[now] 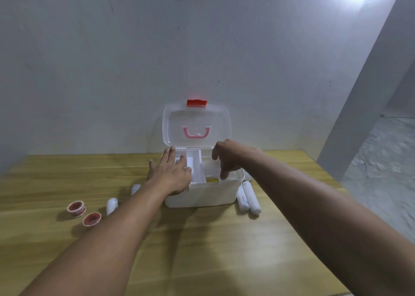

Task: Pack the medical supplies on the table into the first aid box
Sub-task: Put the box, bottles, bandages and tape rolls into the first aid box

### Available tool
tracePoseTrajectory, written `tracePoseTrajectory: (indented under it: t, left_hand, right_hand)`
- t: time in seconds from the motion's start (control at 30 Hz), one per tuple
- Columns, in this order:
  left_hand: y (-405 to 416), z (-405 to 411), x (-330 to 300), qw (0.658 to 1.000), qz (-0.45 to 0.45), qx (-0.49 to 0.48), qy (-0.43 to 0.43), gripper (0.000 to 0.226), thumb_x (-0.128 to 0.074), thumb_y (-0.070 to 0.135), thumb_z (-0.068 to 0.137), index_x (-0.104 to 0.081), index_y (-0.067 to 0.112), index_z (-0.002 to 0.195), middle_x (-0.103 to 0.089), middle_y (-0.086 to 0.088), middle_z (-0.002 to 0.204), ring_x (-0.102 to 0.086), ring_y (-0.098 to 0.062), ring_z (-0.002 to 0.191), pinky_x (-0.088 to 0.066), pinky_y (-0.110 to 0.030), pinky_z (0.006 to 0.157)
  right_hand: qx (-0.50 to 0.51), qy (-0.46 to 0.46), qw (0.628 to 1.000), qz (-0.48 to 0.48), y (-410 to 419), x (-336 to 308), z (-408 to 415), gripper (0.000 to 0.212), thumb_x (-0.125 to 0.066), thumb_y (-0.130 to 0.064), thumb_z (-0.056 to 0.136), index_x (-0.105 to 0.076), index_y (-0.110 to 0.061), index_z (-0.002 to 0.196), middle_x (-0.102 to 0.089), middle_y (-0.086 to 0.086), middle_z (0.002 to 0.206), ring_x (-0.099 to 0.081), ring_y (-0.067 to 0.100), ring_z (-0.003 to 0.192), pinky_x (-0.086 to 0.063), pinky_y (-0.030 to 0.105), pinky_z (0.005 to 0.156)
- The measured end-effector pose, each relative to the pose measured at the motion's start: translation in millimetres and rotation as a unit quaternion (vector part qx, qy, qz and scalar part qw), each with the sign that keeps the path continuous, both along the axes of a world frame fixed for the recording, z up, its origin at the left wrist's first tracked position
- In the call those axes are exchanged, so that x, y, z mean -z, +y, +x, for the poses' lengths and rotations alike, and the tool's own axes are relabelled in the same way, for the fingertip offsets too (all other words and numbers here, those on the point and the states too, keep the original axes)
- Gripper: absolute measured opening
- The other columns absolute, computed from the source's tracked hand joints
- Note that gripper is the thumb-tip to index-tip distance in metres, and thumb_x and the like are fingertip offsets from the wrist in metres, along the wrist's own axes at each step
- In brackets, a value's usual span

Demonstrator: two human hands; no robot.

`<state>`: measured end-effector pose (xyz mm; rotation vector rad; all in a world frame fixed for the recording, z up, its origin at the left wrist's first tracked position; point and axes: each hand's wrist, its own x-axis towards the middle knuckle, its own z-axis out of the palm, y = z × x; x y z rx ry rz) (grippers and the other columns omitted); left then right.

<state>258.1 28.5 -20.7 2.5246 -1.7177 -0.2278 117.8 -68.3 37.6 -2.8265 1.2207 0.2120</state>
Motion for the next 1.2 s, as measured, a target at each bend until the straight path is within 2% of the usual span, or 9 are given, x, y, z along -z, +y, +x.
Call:
tracePoseTrajectory:
  t: [0.17, 0.4, 0.5, 0.63, 0.73, 0.83, 0.97, 1.1, 1.2]
  left_hand:
    - [1, 0, 1, 1.0, -0.004, 0.003, -0.002, 0.058, -0.014, 0.038, 0.1, 0.0, 0.024, 0.154, 0.018, -0.008, 0.161, 0.016, -0.022, 0.149, -0.001, -0.056, 0.118]
    - [2, -1, 0, 1.0, 0.0, 0.004, -0.008, 0.058, -0.014, 0.038, 0.1, 0.001, 0.025, 0.154, 0.019, -0.007, 0.161, 0.017, -0.021, 0.149, 0.001, -0.058, 0.117]
    - [2, -1, -1, 1.0, 0.0, 0.005, -0.005, 0.058, -0.015, 0.038, 0.1, 0.001, 0.025, 0.154, 0.019, -0.007, 0.161, 0.017, -0.021, 0.149, 0.002, -0.058, 0.117]
    - [2, -1, -1, 1.0, -0.001, 0.005, -0.005, 0.058, -0.014, 0.038, 0.1, 0.001, 0.025, 0.154, 0.019, -0.007, 0.161, 0.017, -0.021, 0.149, 0.001, -0.058, 0.117]
    - [1, -1, 0, 1.0, -0.001, 0.006, -0.005, 0.058, -0.014, 0.038, 0.1, 0.001, 0.025, 0.154, 0.019, -0.007, 0.161, 0.017, -0.021, 0.149, 0.001, -0.059, 0.116]
    - [0, -1, 0, 1.0, 0.001, 0.006, -0.003, 0.058, -0.014, 0.038, 0.1, 0.001, 0.024, 0.154, 0.019, -0.007, 0.161, 0.017, -0.02, 0.149, -0.001, -0.059, 0.117]
    - [0, 0, 2, 1.0, 0.0, 0.005, -0.004, 0.058, -0.014, 0.037, 0.1, 0.001, 0.025, 0.154, 0.019, -0.006, 0.161, 0.017, -0.02, 0.149, -0.002, -0.06, 0.117]
    - [-2, 2, 4, 1.0, -0.001, 0.001, -0.001, 0.058, -0.014, 0.037, 0.099, 0.001, 0.026, 0.154, 0.019, -0.005, 0.161, 0.017, -0.019, 0.149, -0.004, -0.059, 0.117]
    - [-3, 2, 4, 1.0, -0.001, 0.002, -0.004, 0.058, -0.014, 0.038, 0.1, 0.001, 0.027, 0.154, 0.019, -0.005, 0.161, 0.016, -0.019, 0.149, -0.005, -0.059, 0.117]
  right_hand:
    - [0.006, -0.018, 1.0, 0.017, -5, 12, -4, 0.071, -0.087, -0.017, 0.063, -0.059, -0.013, 0.128, -0.064, 0.01, 0.119, -0.06, 0.028, 0.104, -0.052, 0.032, 0.082]
    - [0.037, -0.091, 0.995, 0.017, -3, 18, -5, 0.063, -0.089, -0.023, 0.062, -0.064, 0.0, 0.114, -0.067, 0.017, 0.107, -0.06, 0.027, 0.085, -0.051, 0.03, 0.074]
    - [0.034, -0.137, 0.99, 0.028, -4, 26, -3, 0.068, -0.09, -0.027, 0.06, -0.063, 0.0, 0.116, -0.067, 0.016, 0.111, -0.063, 0.03, 0.097, -0.055, 0.037, 0.083]
    - [0.032, -0.182, 0.982, 0.044, -7, 23, -12, 0.078, -0.089, -0.024, 0.062, -0.055, -0.005, 0.13, -0.063, 0.012, 0.124, -0.06, 0.029, 0.109, -0.047, 0.031, 0.089]
    - [0.062, -0.276, 0.956, 0.073, -18, 11, -30, 0.06, -0.086, -0.014, 0.067, -0.062, -0.004, 0.121, -0.068, 0.011, 0.116, -0.066, 0.026, 0.101, -0.053, 0.036, 0.091]
    - [0.131, -0.392, 0.907, 0.079, -40, 6, -54, 0.026, -0.076, -0.002, 0.076, -0.069, -0.003, 0.101, -0.072, 0.017, 0.098, -0.072, 0.035, 0.081, -0.06, 0.048, 0.077]
    - [0.239, -0.299, 0.923, -0.031, -71, 21, -86, 0.016, -0.066, -0.008, 0.077, -0.073, -0.008, 0.092, -0.073, 0.014, 0.096, -0.067, 0.033, 0.092, -0.055, 0.035, 0.08]
    - [0.326, -0.221, 0.919, -0.01, -81, 49, -102, 0.02, -0.067, -0.021, 0.077, -0.056, -0.008, 0.066, -0.06, 0.013, 0.076, -0.06, 0.032, 0.076, -0.045, 0.03, 0.06]
    - [0.365, -0.241, 0.899, 0.013, -84, 66, -103, 0.027, -0.072, -0.024, 0.073, -0.051, -0.01, 0.065, -0.056, 0.009, 0.073, -0.06, 0.032, 0.075, -0.052, 0.035, 0.058]
